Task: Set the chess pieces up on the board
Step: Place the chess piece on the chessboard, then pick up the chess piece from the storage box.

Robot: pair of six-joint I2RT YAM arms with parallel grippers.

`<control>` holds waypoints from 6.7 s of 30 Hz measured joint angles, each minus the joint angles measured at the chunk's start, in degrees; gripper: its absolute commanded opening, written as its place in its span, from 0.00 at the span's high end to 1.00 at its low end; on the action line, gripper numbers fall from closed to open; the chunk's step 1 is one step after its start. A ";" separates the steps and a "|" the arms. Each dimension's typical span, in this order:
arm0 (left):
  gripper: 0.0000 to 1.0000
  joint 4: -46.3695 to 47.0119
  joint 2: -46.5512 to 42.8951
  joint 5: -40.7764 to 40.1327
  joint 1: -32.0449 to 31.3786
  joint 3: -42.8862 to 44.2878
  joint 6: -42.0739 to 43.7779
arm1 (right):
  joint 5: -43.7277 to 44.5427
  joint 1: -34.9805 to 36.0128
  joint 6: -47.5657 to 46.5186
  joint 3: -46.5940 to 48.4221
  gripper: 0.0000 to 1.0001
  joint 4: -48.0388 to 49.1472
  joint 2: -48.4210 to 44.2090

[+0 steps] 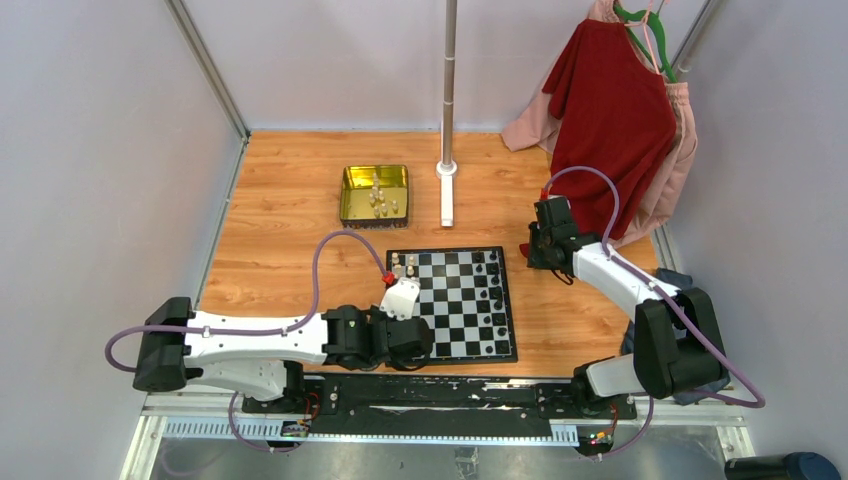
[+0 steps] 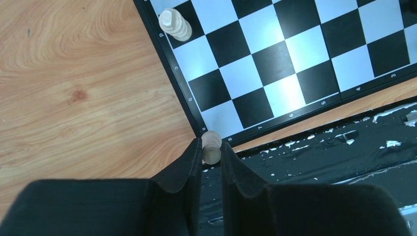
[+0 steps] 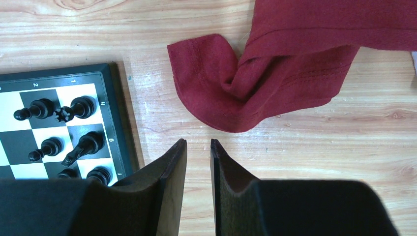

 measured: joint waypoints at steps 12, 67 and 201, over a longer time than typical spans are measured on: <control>1.00 6.16 0.94 0.44 -0.72 -3.54 0.42 | -0.02 0.00 0.00 0.00 0.71 -0.17 0.02; 0.51 2.19 1.95 -2.56 -0.87 1.86 0.66 | -0.04 0.00 -0.11 0.00 0.71 -0.17 0.70; 0.95 21.27 57.27 12.81 62.31 53.20 26.53 | -9.70 0.28 1.68 -6.29 0.71 1.40 -3.30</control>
